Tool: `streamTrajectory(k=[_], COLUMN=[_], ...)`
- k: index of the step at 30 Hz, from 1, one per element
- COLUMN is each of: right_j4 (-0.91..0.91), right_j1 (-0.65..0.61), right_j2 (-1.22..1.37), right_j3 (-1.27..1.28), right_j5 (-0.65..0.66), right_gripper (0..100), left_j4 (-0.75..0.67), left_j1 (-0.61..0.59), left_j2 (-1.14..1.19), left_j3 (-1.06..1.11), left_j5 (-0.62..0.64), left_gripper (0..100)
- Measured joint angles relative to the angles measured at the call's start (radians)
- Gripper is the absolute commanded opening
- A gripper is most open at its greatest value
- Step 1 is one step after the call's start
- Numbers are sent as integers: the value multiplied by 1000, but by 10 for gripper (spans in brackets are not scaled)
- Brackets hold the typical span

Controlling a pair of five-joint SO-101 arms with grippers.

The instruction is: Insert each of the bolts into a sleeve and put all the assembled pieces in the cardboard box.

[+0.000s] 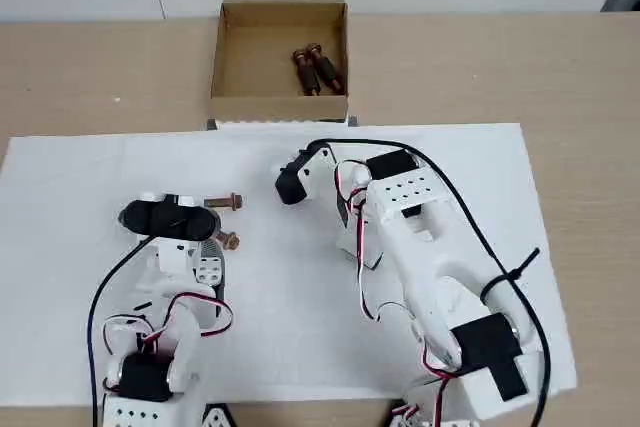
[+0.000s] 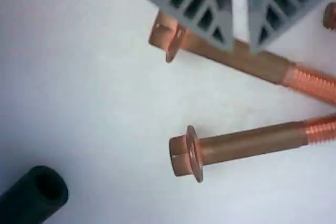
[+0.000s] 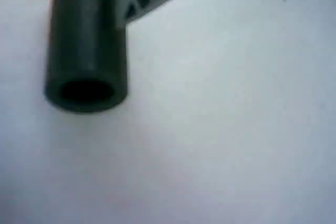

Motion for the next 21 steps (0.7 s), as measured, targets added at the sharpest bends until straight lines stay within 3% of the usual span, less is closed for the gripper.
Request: streamTrajectory(k=[7, 21], right_j4=[37, 38], right_j1=[-64, -61], right_j2=[6, 15], right_j3=[3, 3], right_j5=[0, 0], right_gripper=[158, 93], left_j4=[0, 0], left_j1=[0, 0], left_j2=[0, 0], left_j3=[0, 0], left_j5=[0, 0], left_gripper=[6, 6])
